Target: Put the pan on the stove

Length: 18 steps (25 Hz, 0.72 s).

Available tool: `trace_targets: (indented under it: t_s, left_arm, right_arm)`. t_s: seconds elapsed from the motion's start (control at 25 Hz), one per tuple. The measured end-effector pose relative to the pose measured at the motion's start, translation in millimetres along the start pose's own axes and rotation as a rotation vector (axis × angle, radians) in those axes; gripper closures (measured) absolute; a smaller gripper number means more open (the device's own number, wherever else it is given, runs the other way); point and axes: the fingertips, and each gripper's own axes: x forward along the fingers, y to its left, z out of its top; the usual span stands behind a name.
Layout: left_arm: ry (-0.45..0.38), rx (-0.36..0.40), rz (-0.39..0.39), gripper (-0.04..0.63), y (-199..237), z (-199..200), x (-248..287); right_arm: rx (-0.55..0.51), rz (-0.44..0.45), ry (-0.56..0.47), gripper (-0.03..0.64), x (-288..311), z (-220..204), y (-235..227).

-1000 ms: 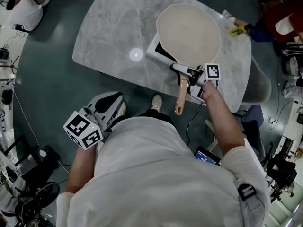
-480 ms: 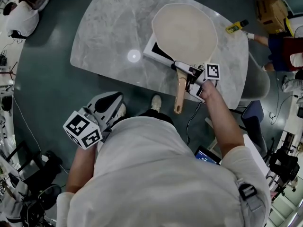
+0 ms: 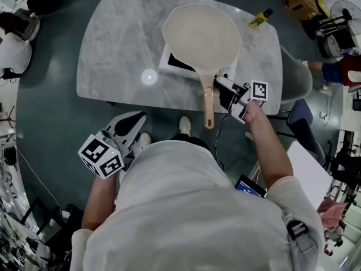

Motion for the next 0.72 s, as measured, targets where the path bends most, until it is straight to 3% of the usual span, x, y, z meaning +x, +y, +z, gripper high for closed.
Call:
trace_targets:
  t_s: [0.16,0.24,0.32,0.4,0.52,0.72]
  left_arm:
    - [0.012,0.044,-0.091,0.575,-4.6,0.2,0.6]
    - [0.032,0.059,-0.145,0.575,-8.7,-0.4,1.8]
    - [0.053,0.077,-0.200,0.575,-13.7,-2.4,0.6]
    - [0.076,0.092,-0.249,0.575,-19.3,-8.0,-2.5]
    - [0.123,0.096,-0.319,0.575,-27.5,-24.6,-6.7]
    - [0.183,0.106,-0.399,0.575,-48.9,-52.2,-14.5]
  right_arm:
    - [-0.062,-0.069,-0.139,0.282,-46.6,-9.5,6.7]
    - [-0.157,-0.140,-0.207,0.323,-71.4,-20.7,15.1]
    - [-0.275,-0.243,-0.261,0.382,-91.2,-40.4,27.6]
    - [-0.378,-0.353,-0.318,0.486,-108.6,-65.0,40.4]
    - [-0.475,-0.450,-0.395,0.612,-123.3,-114.7,58.9]
    - [-0.527,-0.548,-0.361,0.612,-113.7,-211.8,70.8]
